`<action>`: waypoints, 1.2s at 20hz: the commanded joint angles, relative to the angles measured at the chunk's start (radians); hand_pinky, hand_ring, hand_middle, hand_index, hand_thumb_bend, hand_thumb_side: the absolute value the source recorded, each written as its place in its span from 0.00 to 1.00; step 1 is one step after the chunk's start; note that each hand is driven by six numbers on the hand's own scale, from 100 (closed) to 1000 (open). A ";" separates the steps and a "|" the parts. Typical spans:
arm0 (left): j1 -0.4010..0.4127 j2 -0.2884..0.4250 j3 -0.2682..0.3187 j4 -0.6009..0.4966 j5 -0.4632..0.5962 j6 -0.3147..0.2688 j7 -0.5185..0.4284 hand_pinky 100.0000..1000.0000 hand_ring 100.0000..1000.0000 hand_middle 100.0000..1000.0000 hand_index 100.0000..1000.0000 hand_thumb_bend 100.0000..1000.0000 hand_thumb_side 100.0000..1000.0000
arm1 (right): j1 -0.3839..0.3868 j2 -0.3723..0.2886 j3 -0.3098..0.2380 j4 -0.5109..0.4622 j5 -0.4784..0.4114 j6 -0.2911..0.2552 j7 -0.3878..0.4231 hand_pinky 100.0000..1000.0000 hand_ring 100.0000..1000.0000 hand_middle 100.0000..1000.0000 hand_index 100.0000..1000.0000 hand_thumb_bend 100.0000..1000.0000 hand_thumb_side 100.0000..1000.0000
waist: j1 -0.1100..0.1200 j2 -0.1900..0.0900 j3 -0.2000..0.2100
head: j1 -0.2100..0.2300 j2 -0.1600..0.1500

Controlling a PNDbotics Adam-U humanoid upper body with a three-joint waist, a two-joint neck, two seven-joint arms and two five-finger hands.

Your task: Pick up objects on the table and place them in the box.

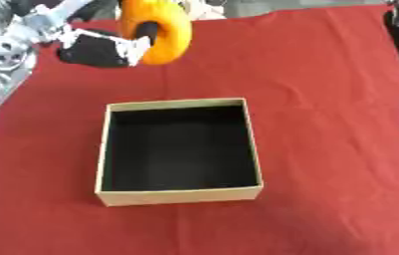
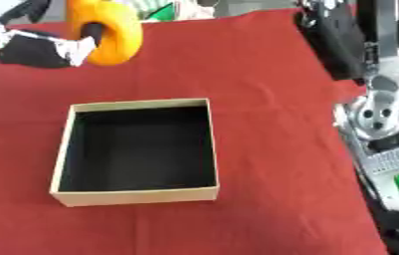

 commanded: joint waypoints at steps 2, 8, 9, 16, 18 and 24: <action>0.004 0.006 -0.014 -0.032 -0.005 0.016 -0.028 0.12 0.51 0.54 0.64 0.00 0.22 | -0.013 -0.001 -0.013 -0.018 0.004 -0.005 -0.002 0.91 0.85 0.78 0.91 0.00 0.79 | -0.002 -0.028 -0.003 | 0.004 0.002; 0.046 -0.046 -0.050 0.002 0.007 0.018 -0.047 0.11 0.50 0.54 0.65 0.00 0.23 | -0.011 0.002 -0.012 -0.018 0.000 -0.007 -0.006 0.91 0.85 0.78 0.92 0.00 0.79 | -0.002 -0.024 -0.012 | 0.006 0.004; 0.051 -0.055 -0.059 0.008 0.010 0.016 -0.051 0.11 0.50 0.54 0.65 0.00 0.23 | -0.011 0.003 -0.013 -0.018 0.000 -0.007 -0.007 0.91 0.85 0.78 0.92 0.00 0.79 | -0.002 -0.023 -0.014 | 0.006 0.005; 0.086 -0.108 -0.100 0.046 0.002 0.002 -0.070 0.12 0.50 0.54 0.66 0.00 0.18 | -0.005 0.007 -0.013 -0.018 -0.004 -0.008 -0.011 0.91 0.85 0.78 0.92 0.00 0.79 | -0.002 -0.023 -0.016 | 0.008 0.006; 0.095 -0.121 -0.108 0.063 0.000 0.001 -0.076 0.12 0.50 0.54 0.66 0.00 0.14 | -0.006 0.009 -0.014 -0.018 -0.005 -0.009 -0.011 0.91 0.85 0.78 0.92 0.00 0.79 | -0.002 -0.023 -0.017 | 0.009 0.005; 0.114 -0.140 -0.129 0.093 0.009 -0.013 -0.138 0.21 0.55 0.60 0.71 0.00 0.10 | -0.006 0.010 -0.015 -0.018 -0.005 -0.011 -0.011 0.91 0.85 0.78 0.92 0.00 0.79 | -0.003 -0.023 -0.019 | 0.010 0.005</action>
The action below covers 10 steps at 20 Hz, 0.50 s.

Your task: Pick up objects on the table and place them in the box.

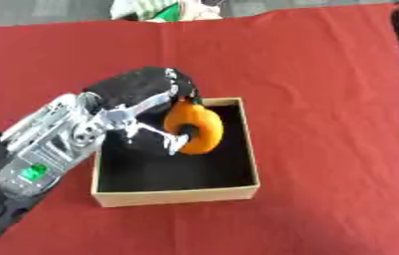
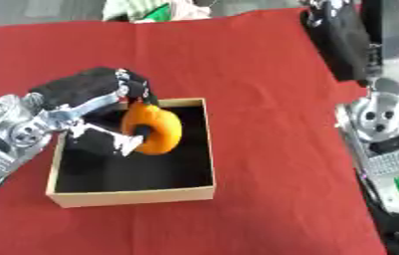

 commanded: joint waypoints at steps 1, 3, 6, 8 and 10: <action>-0.009 0.008 0.007 -0.009 0.004 -0.008 -0.037 0.24 0.57 0.62 0.72 0.05 0.16 | -0.011 -0.007 -0.010 -0.018 -0.003 -0.002 -0.001 0.91 0.85 0.78 0.92 0.00 0.79 | -0.002 -0.023 0.000 | 0.003 0.006; -0.010 0.013 0.010 -0.021 -0.005 -0.013 -0.068 0.29 0.62 0.65 0.75 0.24 0.29 | -0.010 -0.008 -0.010 -0.018 -0.003 -0.002 -0.001 0.91 0.85 0.78 0.92 0.00 0.79 | -0.002 -0.024 0.002 | 0.002 0.008; -0.007 0.023 0.016 -0.037 -0.023 -0.025 -0.130 0.37 0.68 0.71 0.78 0.51 0.46 | -0.009 -0.009 -0.010 -0.018 -0.003 -0.002 -0.001 0.91 0.86 0.78 0.92 0.00 0.79 | -0.001 -0.025 0.005 | 0.002 0.011; -0.003 0.024 0.029 -0.048 -0.033 -0.032 -0.159 0.39 0.70 0.72 0.79 0.59 0.52 | -0.008 -0.010 -0.010 -0.018 -0.004 -0.002 -0.001 0.91 0.86 0.78 0.92 0.00 0.79 | -0.002 -0.025 0.007 | 0.001 0.012; -0.002 0.025 0.042 -0.061 -0.044 -0.037 -0.187 0.42 0.72 0.74 0.80 0.66 0.56 | -0.007 -0.010 -0.010 -0.018 -0.004 -0.002 0.000 0.91 0.86 0.78 0.92 0.00 0.79 | -0.003 -0.026 0.008 | 0.001 0.013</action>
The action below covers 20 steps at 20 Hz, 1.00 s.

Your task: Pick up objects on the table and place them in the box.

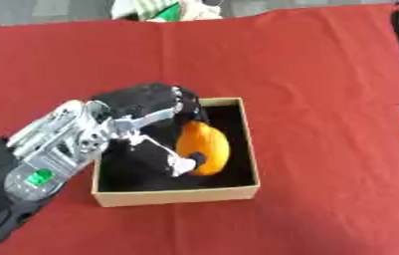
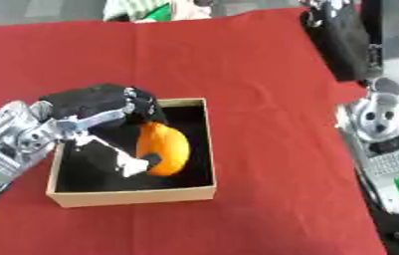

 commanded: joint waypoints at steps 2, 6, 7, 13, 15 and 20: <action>-0.010 0.030 0.043 -0.046 -0.025 -0.010 -0.052 0.42 0.72 0.74 0.80 0.69 0.57 | -0.009 -0.011 -0.010 -0.018 -0.003 -0.002 0.000 0.91 0.86 0.78 0.92 0.00 0.79 | -0.003 -0.027 0.004 | 0.000 0.013; -0.010 0.036 0.083 -0.089 -0.047 -0.008 -0.047 0.41 0.72 0.74 0.78 0.66 0.58 | -0.008 -0.012 -0.010 -0.018 -0.003 -0.001 0.001 0.91 0.86 0.78 0.92 0.00 0.79 | -0.005 -0.030 0.010 | -0.001 0.015; -0.010 0.037 0.094 -0.100 -0.051 -0.004 -0.038 0.41 0.72 0.74 0.78 0.65 0.58 | -0.008 -0.013 -0.011 -0.018 -0.002 -0.002 0.002 0.91 0.86 0.78 0.92 0.00 0.79 | -0.005 -0.031 0.011 | -0.001 0.015; 0.001 0.042 0.162 -0.164 -0.063 0.022 0.052 0.36 0.69 0.72 0.76 0.51 0.60 | -0.008 -0.013 -0.013 -0.018 0.000 -0.004 0.002 0.91 0.86 0.78 0.92 0.00 0.78 | -0.007 -0.036 0.016 | -0.006 0.012; 0.019 0.041 0.200 -0.182 -0.060 0.035 0.110 0.35 0.68 0.71 0.76 0.38 0.62 | -0.010 -0.013 -0.015 -0.018 0.002 -0.007 0.001 0.91 0.86 0.78 0.91 0.00 0.78 | -0.007 -0.036 0.017 | -0.008 0.008; 0.097 0.008 0.336 -0.189 -0.013 0.067 0.353 0.32 0.67 0.72 0.79 0.22 0.63 | -0.011 -0.016 -0.023 -0.018 0.006 -0.012 -0.005 0.91 0.86 0.78 0.91 0.00 0.77 | -0.008 -0.035 0.022 | -0.014 0.004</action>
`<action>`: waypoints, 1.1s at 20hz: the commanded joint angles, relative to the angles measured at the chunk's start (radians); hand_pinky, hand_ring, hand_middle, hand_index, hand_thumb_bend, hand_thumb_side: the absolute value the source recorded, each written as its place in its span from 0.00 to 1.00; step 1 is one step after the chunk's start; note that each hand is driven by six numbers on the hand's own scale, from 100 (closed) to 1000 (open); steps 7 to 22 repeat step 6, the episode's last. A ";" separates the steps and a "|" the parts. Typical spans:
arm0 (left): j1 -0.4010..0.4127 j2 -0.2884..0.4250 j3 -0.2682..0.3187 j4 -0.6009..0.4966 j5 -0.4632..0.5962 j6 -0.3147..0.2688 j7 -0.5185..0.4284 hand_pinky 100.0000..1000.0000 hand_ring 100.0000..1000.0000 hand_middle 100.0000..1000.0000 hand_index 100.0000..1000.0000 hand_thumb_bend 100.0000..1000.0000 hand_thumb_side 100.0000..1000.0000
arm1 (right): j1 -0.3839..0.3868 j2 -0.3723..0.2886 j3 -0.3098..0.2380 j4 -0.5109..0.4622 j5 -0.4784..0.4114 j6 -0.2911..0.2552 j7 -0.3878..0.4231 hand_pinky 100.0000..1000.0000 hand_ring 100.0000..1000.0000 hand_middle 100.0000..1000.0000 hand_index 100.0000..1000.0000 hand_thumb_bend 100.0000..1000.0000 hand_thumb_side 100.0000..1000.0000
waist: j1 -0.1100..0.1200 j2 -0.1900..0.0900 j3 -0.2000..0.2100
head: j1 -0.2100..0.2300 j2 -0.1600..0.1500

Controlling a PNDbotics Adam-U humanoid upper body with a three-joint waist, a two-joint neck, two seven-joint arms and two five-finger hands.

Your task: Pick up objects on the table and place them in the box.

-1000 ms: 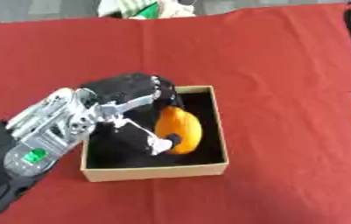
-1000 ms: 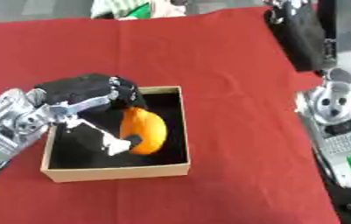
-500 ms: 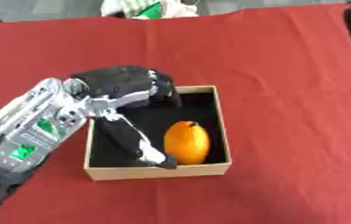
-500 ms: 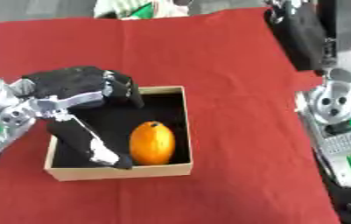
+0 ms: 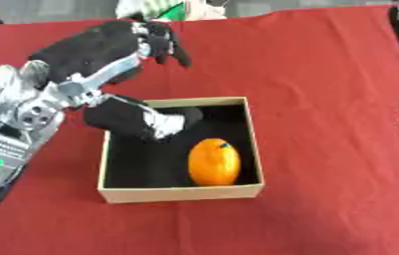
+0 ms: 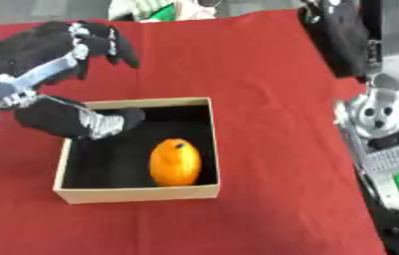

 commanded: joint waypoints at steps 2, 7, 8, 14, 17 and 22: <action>0.048 -0.025 0.134 -0.019 0.063 -0.001 0.250 0.33 0.68 0.73 0.81 0.20 0.64 | -0.013 -0.016 -0.017 -0.018 0.007 -0.007 -0.008 0.91 0.86 0.78 0.91 0.00 0.77 | -0.004 -0.025 0.003 | -0.006 -0.005; 0.105 -0.064 0.223 -0.019 0.129 -0.040 0.455 0.34 0.68 0.74 0.82 0.22 0.67 | -0.018 -0.017 -0.021 -0.018 0.009 -0.014 -0.015 0.90 0.86 0.78 0.91 0.00 0.76 | -0.007 -0.024 0.007 | -0.008 -0.007; 0.105 -0.064 0.223 -0.019 0.129 -0.040 0.455 0.34 0.68 0.74 0.82 0.22 0.67 | -0.018 -0.017 -0.021 -0.018 0.009 -0.014 -0.015 0.90 0.86 0.78 0.91 0.00 0.76 | -0.007 -0.024 0.007 | -0.008 -0.007; 0.105 -0.064 0.223 -0.019 0.129 -0.040 0.455 0.34 0.68 0.74 0.82 0.22 0.67 | -0.018 -0.017 -0.021 -0.018 0.009 -0.014 -0.015 0.90 0.86 0.78 0.91 0.00 0.76 | -0.007 -0.024 0.007 | -0.008 -0.007; 0.105 -0.064 0.223 -0.019 0.129 -0.040 0.455 0.34 0.68 0.74 0.82 0.22 0.67 | -0.018 -0.017 -0.021 -0.018 0.009 -0.014 -0.015 0.90 0.86 0.78 0.91 0.00 0.76 | -0.007 -0.024 0.007 | -0.008 -0.007; 0.105 -0.064 0.223 -0.019 0.129 -0.040 0.455 0.34 0.68 0.74 0.82 0.22 0.67 | -0.018 -0.017 -0.021 -0.018 0.009 -0.014 -0.015 0.90 0.86 0.78 0.91 0.00 0.76 | -0.007 -0.024 0.007 | -0.008 -0.007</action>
